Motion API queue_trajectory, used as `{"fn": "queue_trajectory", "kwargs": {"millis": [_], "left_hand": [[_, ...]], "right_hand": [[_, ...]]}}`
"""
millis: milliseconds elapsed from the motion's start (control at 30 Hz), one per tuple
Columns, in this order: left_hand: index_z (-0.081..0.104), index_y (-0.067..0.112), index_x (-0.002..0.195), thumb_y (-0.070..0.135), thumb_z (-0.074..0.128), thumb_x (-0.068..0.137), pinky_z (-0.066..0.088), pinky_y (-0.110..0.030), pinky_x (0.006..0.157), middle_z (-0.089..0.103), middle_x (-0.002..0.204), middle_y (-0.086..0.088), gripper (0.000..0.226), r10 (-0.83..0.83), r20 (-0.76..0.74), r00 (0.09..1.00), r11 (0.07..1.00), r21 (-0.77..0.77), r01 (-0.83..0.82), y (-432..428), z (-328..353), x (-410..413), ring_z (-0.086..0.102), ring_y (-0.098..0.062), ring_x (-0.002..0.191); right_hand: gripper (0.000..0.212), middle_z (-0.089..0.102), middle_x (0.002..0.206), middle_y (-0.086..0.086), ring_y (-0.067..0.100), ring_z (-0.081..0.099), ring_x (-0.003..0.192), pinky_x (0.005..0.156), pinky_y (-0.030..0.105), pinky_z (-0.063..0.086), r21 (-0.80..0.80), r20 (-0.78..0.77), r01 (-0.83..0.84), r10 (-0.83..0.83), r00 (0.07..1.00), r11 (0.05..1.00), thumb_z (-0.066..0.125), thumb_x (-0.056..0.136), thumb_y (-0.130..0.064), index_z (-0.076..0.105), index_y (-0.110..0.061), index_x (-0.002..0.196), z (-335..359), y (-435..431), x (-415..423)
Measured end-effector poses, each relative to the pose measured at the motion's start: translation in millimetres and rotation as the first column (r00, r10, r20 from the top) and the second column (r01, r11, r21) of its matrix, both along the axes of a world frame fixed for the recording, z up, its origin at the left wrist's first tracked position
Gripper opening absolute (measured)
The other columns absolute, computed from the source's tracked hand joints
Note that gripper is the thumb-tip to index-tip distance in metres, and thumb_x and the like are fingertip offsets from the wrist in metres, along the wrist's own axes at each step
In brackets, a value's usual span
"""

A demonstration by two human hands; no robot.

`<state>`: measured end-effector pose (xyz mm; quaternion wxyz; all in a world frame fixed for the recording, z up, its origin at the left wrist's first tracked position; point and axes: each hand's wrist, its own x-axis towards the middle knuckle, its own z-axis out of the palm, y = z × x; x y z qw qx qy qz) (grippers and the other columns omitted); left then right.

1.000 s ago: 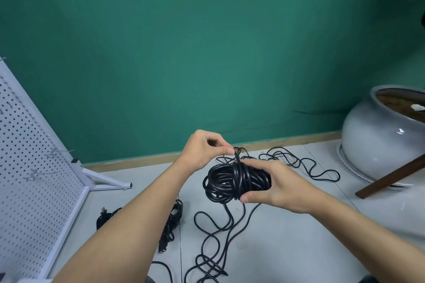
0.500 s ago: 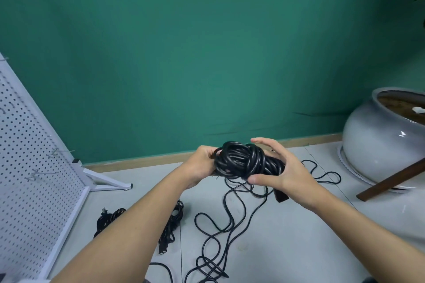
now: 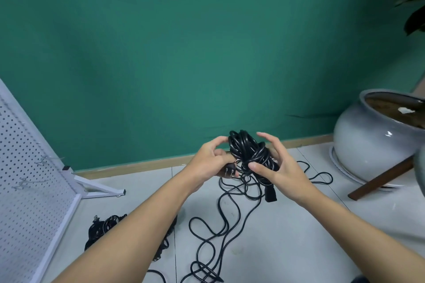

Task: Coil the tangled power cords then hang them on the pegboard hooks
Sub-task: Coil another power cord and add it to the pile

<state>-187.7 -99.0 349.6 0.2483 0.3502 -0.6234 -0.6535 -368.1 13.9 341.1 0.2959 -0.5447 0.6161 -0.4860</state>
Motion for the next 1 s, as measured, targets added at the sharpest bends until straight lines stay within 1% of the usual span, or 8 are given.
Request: {"fn": "queue_trajectory", "kwargs": {"millis": [133, 267, 433, 567, 667, 733, 867, 1000], "left_hand": [[0.052, 0.015, 0.122, 0.000, 0.065, 0.092, 0.054, -0.029, 0.061, 0.067, 0.079, -0.012, 0.037, 0.068, -0.004, 0.998, 0.998, 0.009, -0.068, 1.5, 3.2, 0.0, 0.066, -0.025, 0.066], [0.062, 0.008, 0.106, 0.001, 0.060, 0.096, 0.052, -0.026, 0.059, 0.070, 0.081, -0.014, 0.012, 0.028, -0.045, 0.999, 1.000, 0.016, -0.027, 6.2, 9.4, -0.8, 0.067, -0.027, 0.067], [0.076, 0.007, 0.099, 0.002, 0.051, 0.101, 0.050, -0.027, 0.071, 0.077, 0.088, -0.008, 0.025, -0.016, -0.053, 0.998, 0.996, -0.091, 0.011, 4.8, 10.8, -2.5, 0.073, -0.020, 0.075], [0.078, 0.007, 0.107, 0.004, 0.064, 0.097, 0.051, -0.020, 0.072, 0.079, 0.097, -0.008, 0.017, -0.066, 0.013, 0.998, 0.970, -0.235, 0.067, 5.8, 12.4, -2.0, 0.072, -0.016, 0.077], [0.079, 0.012, 0.110, 0.012, 0.070, 0.097, 0.056, -0.025, 0.080, 0.078, 0.100, -0.008, 0.016, -0.057, 0.024, 0.998, 0.940, -0.335, 0.062, 4.2, 9.0, -1.8, 0.072, -0.016, 0.080], [0.080, 0.020, 0.110, 0.020, 0.074, 0.095, 0.055, -0.022, 0.086, 0.077, 0.100, 0.000, 0.016, 0.032, 0.080, 0.996, 0.887, -0.461, 0.008, 2.2, 5.9, -2.2, 0.072, -0.011, 0.087], [0.082, 0.021, 0.106, 0.018, 0.077, 0.092, 0.044, -0.005, 0.078, 0.073, 0.098, 0.009, 0.015, 0.164, 0.066, 0.984, 0.773, -0.629, -0.087, 4.7, 1.4, -5.5, 0.066, 0.002, 0.090], [0.081, 0.014, 0.103, 0.012, 0.076, 0.092, 0.046, -0.006, 0.080, 0.076, 0.098, 0.008, 0.012, 0.183, 0.022, 0.983, 0.717, -0.687, -0.119, 6.9, -0.4, -9.4, 0.068, 0.002, 0.090]], "right_hand": [[0.045, 0.069, 0.124, -0.008, 0.016, 0.063, 0.119, 0.108, 0.043, 0.047, -0.066, -0.113, -0.001, -0.007, 0.994, 0.998, 0.075, 0.095, -0.025, 0.053, -0.033, 0.133, 0.3, -1.2, 4.3], [0.033, 0.069, 0.119, -0.017, 0.005, 0.062, 0.115, 0.101, 0.030, 0.046, -0.021, -0.135, -0.016, 0.013, 0.991, 1.000, 0.066, 0.100, -0.031, 0.055, -0.043, 0.129, 3.5, -0.5, 7.8], [0.026, 0.069, 0.119, -0.017, 0.002, 0.061, 0.116, 0.102, 0.029, 0.044, 0.088, -0.049, -0.054, 0.058, 0.997, 0.995, 0.055, 0.106, -0.030, 0.059, -0.040, 0.130, 5.3, -1.8, 6.1], [0.030, 0.069, 0.128, -0.014, 0.004, 0.059, 0.126, 0.110, 0.034, 0.043, 0.145, 0.094, -0.125, 0.113, 0.989, 0.981, 0.053, 0.107, -0.027, 0.059, -0.036, 0.135, 7.9, -0.3, 5.7], [0.030, 0.068, 0.127, -0.020, -0.004, 0.058, 0.124, 0.101, 0.020, 0.044, 0.148, 0.102, -0.137, 0.122, 0.987, 0.980, 0.049, 0.109, -0.025, 0.058, -0.035, 0.135, 9.8, 1.0, 7.6], [0.029, 0.068, 0.126, -0.020, -0.005, 0.057, 0.123, 0.097, 0.013, 0.043, 0.124, 0.083, -0.105, 0.095, 0.992, 0.987, 0.049, 0.109, -0.024, 0.059, -0.035, 0.134, 9.3, -0.9, 9.1], [0.035, 0.053, 0.143, -0.013, -0.002, 0.043, 0.137, 0.120, 0.028, 0.031, 0.055, -0.029, -0.007, 0.008, 1.000, 0.998, 0.054, 0.107, -0.022, 0.059, -0.034, 0.139, 0.7, -8.4, 9.3], [0.029, 0.064, 0.131, -0.011, 0.005, 0.056, 0.127, 0.116, 0.037, 0.040, 0.057, 0.010, 0.012, -0.013, 1.000, 0.998, 0.057, 0.105, -0.016, 0.065, -0.031, 0.129, 0.0, -10.3, 7.2]]}}
